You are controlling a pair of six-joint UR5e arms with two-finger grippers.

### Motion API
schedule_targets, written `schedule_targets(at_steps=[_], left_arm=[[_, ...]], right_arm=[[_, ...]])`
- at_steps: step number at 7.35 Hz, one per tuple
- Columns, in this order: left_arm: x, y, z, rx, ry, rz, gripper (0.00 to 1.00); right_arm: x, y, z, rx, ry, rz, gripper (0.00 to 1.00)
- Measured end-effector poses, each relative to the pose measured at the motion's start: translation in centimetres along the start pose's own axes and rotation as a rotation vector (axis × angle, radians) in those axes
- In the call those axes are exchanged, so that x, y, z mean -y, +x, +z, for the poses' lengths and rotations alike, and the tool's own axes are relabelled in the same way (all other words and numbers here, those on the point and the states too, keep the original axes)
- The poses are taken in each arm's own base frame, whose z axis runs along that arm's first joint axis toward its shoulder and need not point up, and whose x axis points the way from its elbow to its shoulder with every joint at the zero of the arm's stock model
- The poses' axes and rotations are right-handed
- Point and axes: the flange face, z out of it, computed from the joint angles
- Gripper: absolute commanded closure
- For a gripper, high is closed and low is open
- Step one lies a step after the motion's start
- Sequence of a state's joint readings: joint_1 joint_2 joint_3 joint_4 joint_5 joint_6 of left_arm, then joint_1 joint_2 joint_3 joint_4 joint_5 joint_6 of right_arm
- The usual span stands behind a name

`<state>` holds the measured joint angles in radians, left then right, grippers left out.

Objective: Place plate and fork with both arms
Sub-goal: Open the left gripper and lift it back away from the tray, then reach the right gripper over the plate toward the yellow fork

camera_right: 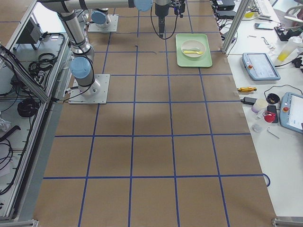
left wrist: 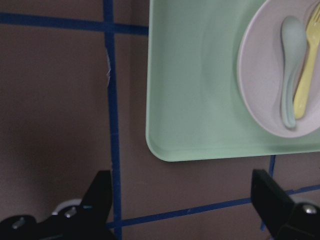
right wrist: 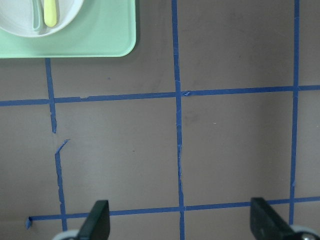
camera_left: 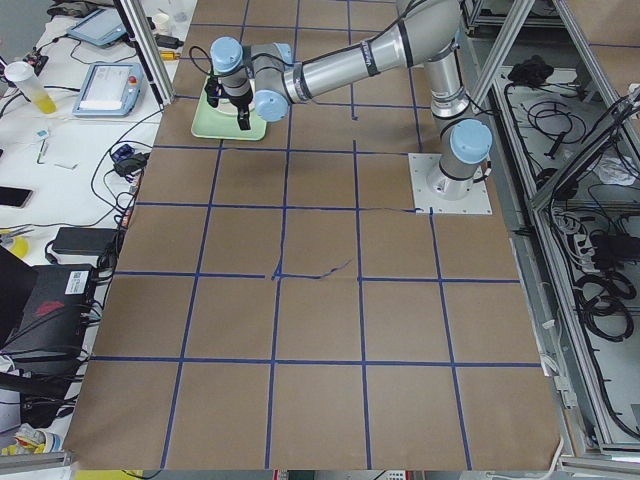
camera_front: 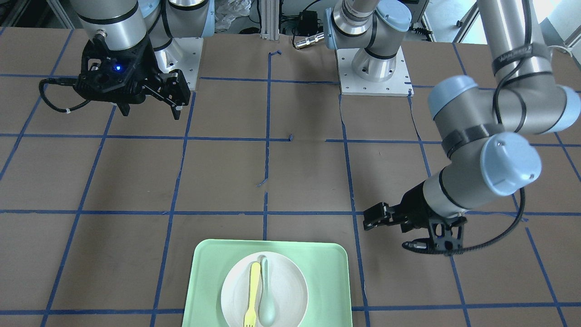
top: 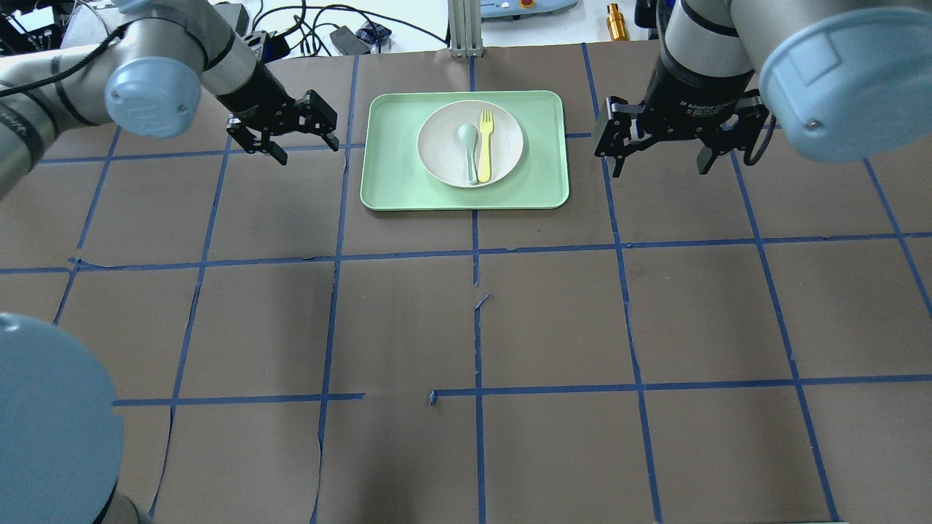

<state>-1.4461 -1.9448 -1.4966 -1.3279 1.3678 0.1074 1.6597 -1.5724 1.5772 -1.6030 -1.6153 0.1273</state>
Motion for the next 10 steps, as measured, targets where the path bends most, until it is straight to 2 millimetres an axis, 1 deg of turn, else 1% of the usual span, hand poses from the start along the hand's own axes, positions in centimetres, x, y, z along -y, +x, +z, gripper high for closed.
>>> schedule_targets(at_steps=[1, 2, 3, 4, 5, 6, 8, 10], left_arm=[[-2.7, 0.1, -4.1, 0.071, 0.009, 0.011, 0.00], [-5.4, 1.0, -8.2, 0.114, 0.047, 0.015, 0.00], [-7.9, 2.3, -11.2, 0.131, 0.073, 0.002, 0.00], [-10.2, 4.1, -13.1, 0.137, 0.083, -0.019, 0.00], [-12.0, 6.1, -14.2, 0.147, 0.089, -0.021, 0.00], [-13.3, 7.3, -14.3, 0.163, 0.085, -0.013, 0.00], [-15.2, 7.8, -13.0, 0.189, 0.066, -0.032, 0.00], [-16.1, 7.8, -12.6, 0.193, 0.066, -0.079, 0.00]], right_arm=[[0.0, 0.0, 0.0, 0.000, -0.001, 0.001, 0.00], [0.0, 0.0, 0.1, 0.000, -0.001, 0.002, 0.00], [0.0, -0.1, 0.1, 0.000, -0.002, 0.003, 0.00], [-0.1, -0.1, 0.1, 0.000, -0.002, 0.004, 0.00], [-0.1, -0.1, 0.1, 0.000, -0.002, 0.003, 0.00], [0.0, -0.1, 0.1, 0.000, 0.002, 0.001, 0.00], [0.0, -0.2, 0.0, 0.002, 0.011, 0.006, 0.00], [0.4, -0.4, 0.2, 0.002, 0.020, 0.001, 0.00]])
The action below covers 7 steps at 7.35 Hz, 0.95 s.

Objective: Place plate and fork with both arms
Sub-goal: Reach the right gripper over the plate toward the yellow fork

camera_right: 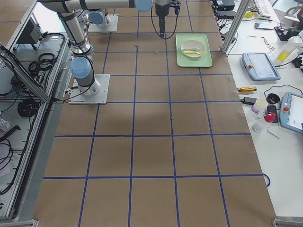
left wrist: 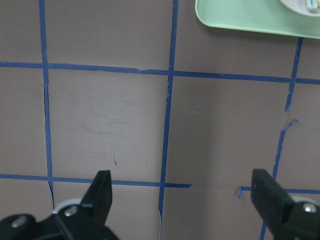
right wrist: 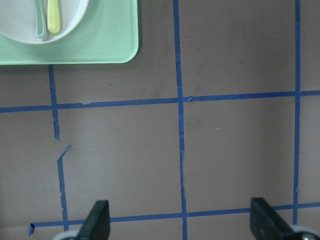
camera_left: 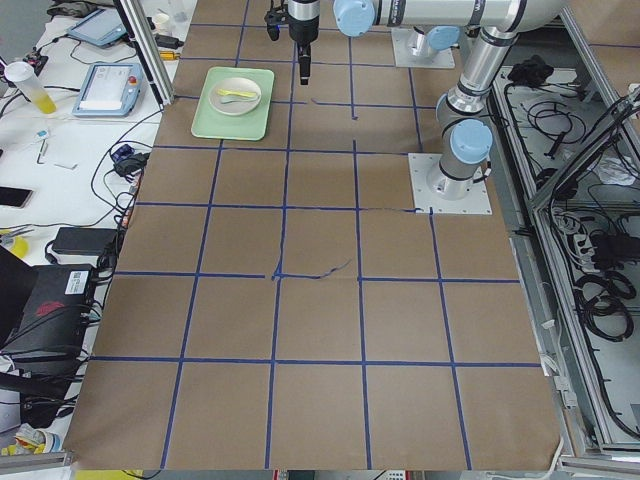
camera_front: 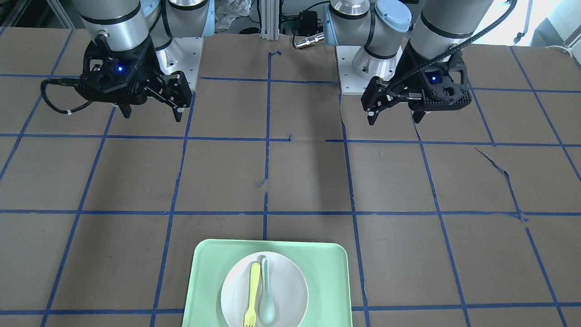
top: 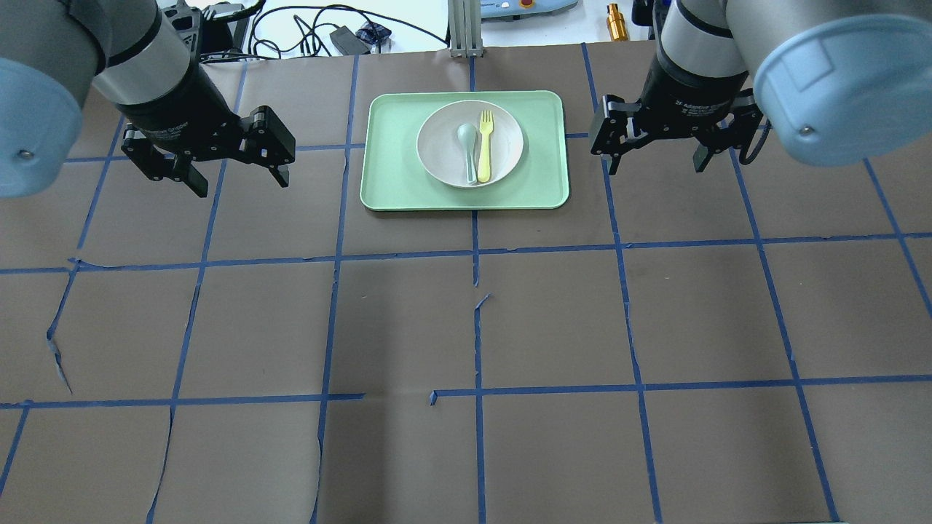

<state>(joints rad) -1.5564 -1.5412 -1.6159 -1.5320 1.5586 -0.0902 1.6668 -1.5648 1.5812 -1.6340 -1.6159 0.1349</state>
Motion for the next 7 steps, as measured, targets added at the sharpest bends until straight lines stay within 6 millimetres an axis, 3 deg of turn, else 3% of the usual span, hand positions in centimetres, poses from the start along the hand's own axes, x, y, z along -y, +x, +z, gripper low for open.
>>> schedule_targets(at_steps=[3, 4, 6, 7], left_arm=[[-0.2, 0.0, 0.1, 0.002, -0.005, -0.008, 0.00], [-0.2, 0.0, 0.2, 0.003, -0.007, -0.009, 0.00], [-0.2, 0.0, 0.3, 0.005, -0.010, -0.011, 0.00], [-0.2, 0.0, 0.3, 0.006, -0.011, -0.011, 0.00]], right_arm=[[3.4, -1.2, 2.8, 0.006, 0.047, -0.021, 0.00], [5.2, -2.3, 4.9, 0.012, 0.063, -0.033, 0.00], [8.9, -6.4, 11.7, 0.023, 0.048, -0.088, 0.00], [11.2, -8.3, 14.1, 0.033, 0.050, -0.107, 0.00]])
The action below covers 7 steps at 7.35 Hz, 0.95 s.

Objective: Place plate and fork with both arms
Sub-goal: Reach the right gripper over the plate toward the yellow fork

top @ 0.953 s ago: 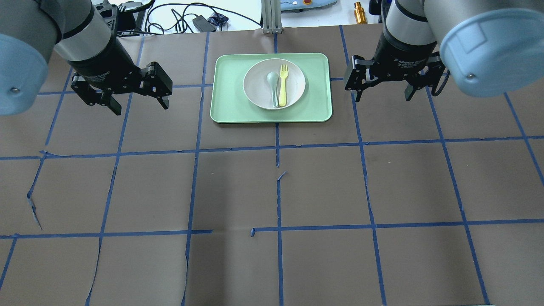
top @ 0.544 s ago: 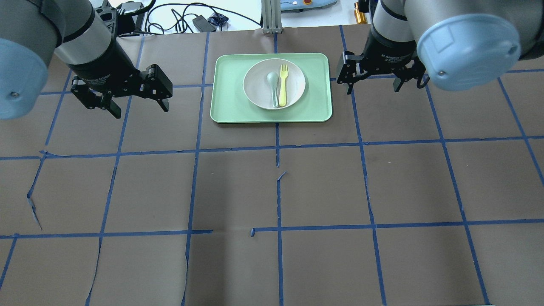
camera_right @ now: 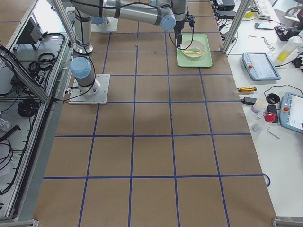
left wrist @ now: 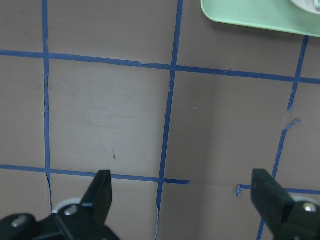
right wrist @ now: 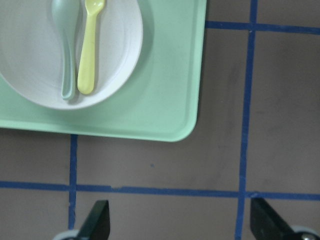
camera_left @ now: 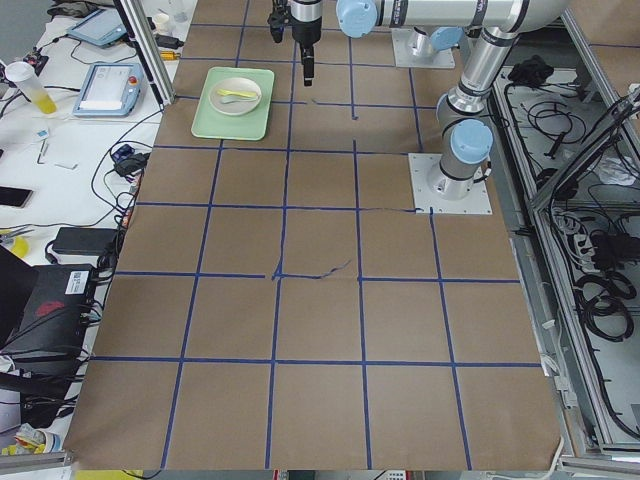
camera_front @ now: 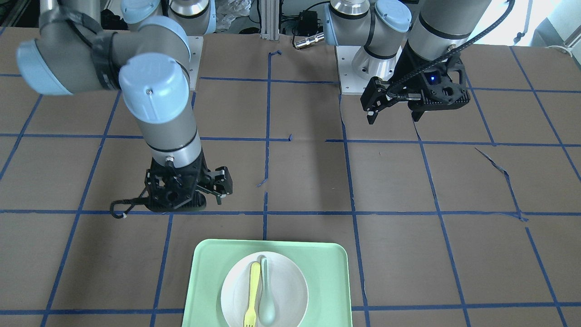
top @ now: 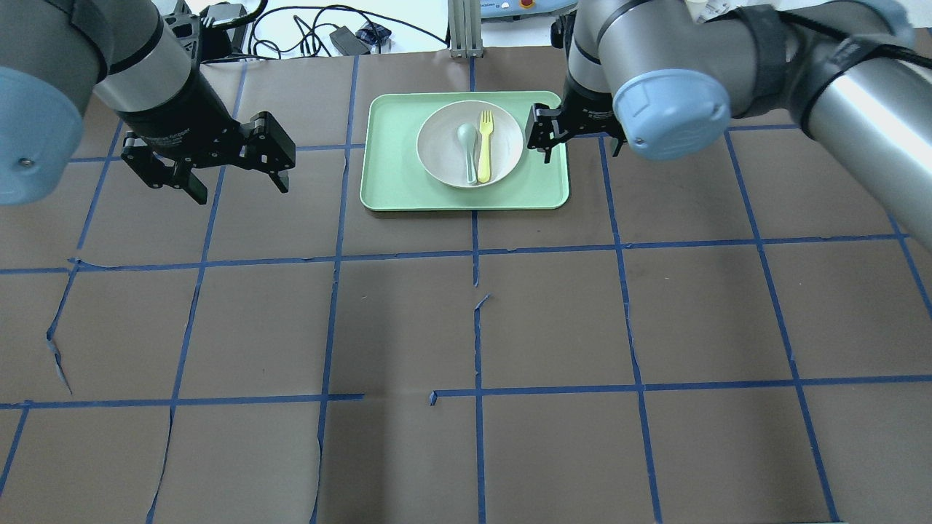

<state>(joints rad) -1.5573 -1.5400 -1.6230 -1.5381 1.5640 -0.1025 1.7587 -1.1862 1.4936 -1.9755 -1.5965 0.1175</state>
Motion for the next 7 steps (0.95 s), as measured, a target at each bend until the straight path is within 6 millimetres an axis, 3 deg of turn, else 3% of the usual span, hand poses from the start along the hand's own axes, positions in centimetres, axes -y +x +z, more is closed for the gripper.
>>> schedule_targets(at_steps=[2, 4, 7], left_arm=[[-0.1, 0.0, 0.2, 0.001, -0.005, -0.002, 0.00], [-0.4, -0.1, 0.6, 0.002, -0.013, -0.004, 0.00], [-0.5, -0.1, 1.1, 0.004, -0.022, -0.005, 0.00]], right_arm=[[4.9, -2.2, 4.2, 0.035, -0.003, -0.012, 0.02], [7.9, -3.2, 7.7, 0.037, -0.013, -0.011, 0.04], [11.7, -4.1, 10.9, 0.049, -0.004, 0.118, 0.10]])
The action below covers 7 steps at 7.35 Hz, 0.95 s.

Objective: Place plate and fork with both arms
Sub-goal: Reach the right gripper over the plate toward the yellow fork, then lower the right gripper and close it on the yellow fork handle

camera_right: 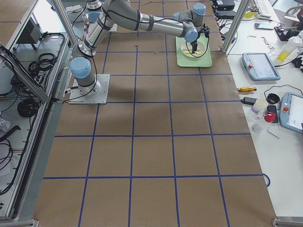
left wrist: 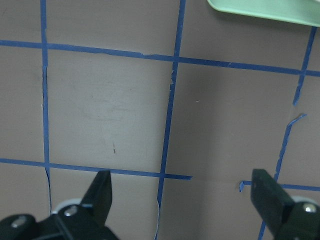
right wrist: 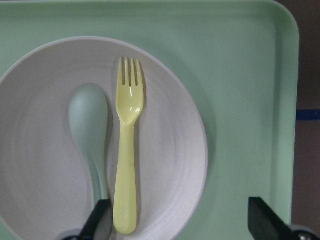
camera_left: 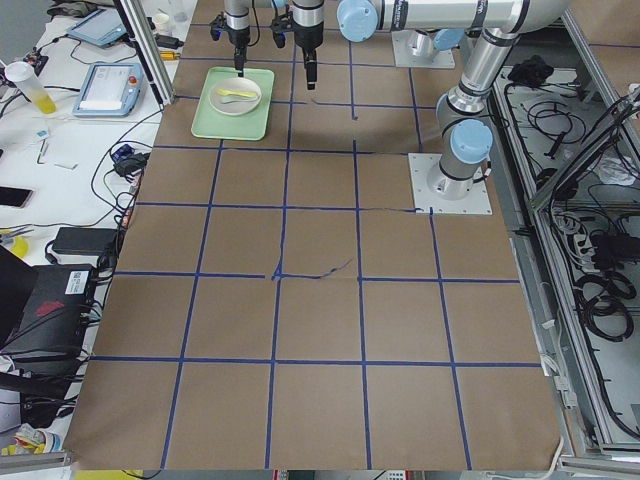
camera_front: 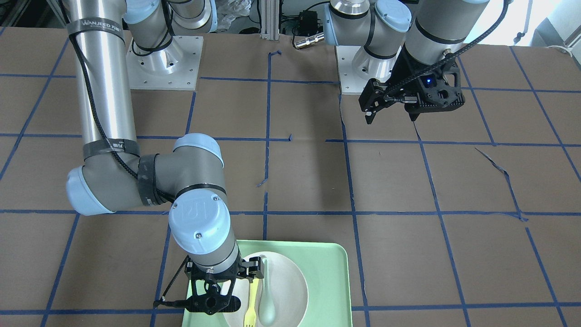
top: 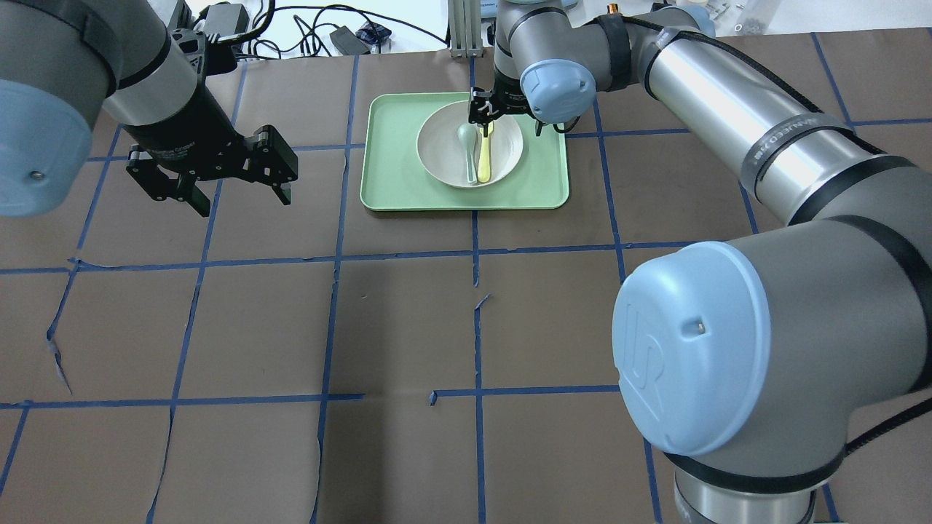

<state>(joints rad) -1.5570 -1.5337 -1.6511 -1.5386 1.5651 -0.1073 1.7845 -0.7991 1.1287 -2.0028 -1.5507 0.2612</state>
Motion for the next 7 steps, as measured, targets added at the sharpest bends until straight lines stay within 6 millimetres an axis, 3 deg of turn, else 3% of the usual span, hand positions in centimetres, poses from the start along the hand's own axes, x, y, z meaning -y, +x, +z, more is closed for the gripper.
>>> schedule_targets(at_steps=[2, 3, 4, 5, 7], left_arm=[[0.0, 0.0, 0.1, 0.000, -0.001, 0.000, 0.00], [0.0, 0.0, 0.1, 0.000, -0.001, 0.001, 0.00], [0.0, 0.0, 0.1, 0.000, -0.001, 0.001, 0.00], [0.0, 0.0, 0.1, 0.000, -0.001, 0.001, 0.00], [0.0, 0.0, 0.0, 0.000, -0.001, 0.001, 0.00]], right_arm=[[1.1, -0.6, 1.2, 0.005, 0.006, 0.067, 0.18], [1.1, -1.5, 1.8, 0.006, 0.006, 0.078, 0.31], [0.9, -2.5, 2.1, 0.008, 0.008, 0.078, 0.33], [0.7, -3.4, 2.3, 0.010, 0.008, 0.078, 0.46], [0.6, -4.0, 3.2, 0.016, 0.002, 0.078, 0.43]])
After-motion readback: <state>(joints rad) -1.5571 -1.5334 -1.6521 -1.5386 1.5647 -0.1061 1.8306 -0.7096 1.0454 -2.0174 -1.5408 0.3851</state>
